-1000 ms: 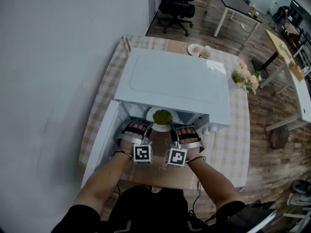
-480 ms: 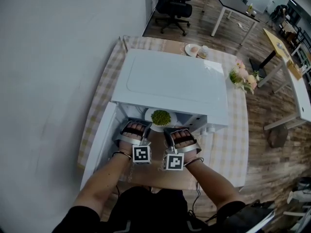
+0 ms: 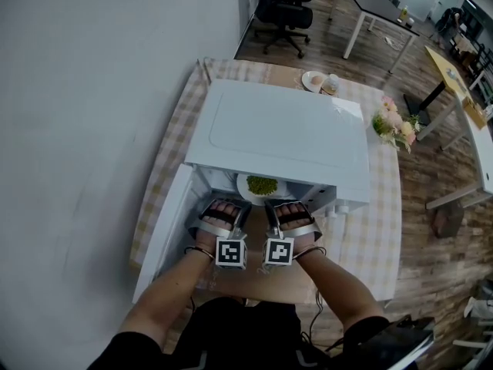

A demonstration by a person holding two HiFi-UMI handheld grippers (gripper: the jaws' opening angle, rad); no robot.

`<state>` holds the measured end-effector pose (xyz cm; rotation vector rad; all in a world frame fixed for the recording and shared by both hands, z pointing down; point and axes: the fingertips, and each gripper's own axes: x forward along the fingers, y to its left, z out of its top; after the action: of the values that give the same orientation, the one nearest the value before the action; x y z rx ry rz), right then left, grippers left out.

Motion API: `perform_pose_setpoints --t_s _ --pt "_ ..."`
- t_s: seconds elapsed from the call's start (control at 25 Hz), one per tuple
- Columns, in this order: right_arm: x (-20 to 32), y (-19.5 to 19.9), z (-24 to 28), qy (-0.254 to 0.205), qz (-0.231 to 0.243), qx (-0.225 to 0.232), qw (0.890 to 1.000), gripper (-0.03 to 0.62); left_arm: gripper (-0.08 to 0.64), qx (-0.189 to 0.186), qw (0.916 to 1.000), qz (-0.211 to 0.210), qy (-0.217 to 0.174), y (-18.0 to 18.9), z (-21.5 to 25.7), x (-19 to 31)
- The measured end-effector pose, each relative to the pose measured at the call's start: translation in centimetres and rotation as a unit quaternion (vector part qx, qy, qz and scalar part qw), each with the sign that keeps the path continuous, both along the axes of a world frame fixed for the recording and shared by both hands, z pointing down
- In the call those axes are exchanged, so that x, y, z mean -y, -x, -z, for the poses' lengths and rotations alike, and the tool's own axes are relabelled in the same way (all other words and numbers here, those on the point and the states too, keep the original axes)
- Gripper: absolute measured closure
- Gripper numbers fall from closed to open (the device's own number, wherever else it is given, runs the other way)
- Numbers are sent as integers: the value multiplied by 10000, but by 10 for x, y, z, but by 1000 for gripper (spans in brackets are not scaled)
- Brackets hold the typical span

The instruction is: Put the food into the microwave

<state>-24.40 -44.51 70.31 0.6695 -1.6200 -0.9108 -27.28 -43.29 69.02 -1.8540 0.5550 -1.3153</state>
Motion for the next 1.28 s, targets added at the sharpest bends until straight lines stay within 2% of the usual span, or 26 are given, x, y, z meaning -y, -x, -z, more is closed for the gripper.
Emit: perform_pose_setpoints --t_s 0.2,0.48,0.72,0.88,1.12,1.28 --pt "6 4 3 30 -14 -10 10000 560 505 -16 9998 -223 12 -16 -1 3" --pt "8 4 -4 227 -229 130 9994 549 525 79 9991 -351 227 -26 -8 4" --pt "14 3 -3 296 -420 294 9982 540 525 81 9993 -289 227 -27 -11 11" --pt "6 -1 -3 382 -468 359 9975 495 525 79 9993 -227 275 -27 -14 15" --pt "-17 -14 3 575 -562 581 9951 492 527 -3 9994 -13 334 -25 -15 28" --pt "-33 -26 4 686 -693 710 9927 494 528 27 9994 -18 346 -25 -16 31"
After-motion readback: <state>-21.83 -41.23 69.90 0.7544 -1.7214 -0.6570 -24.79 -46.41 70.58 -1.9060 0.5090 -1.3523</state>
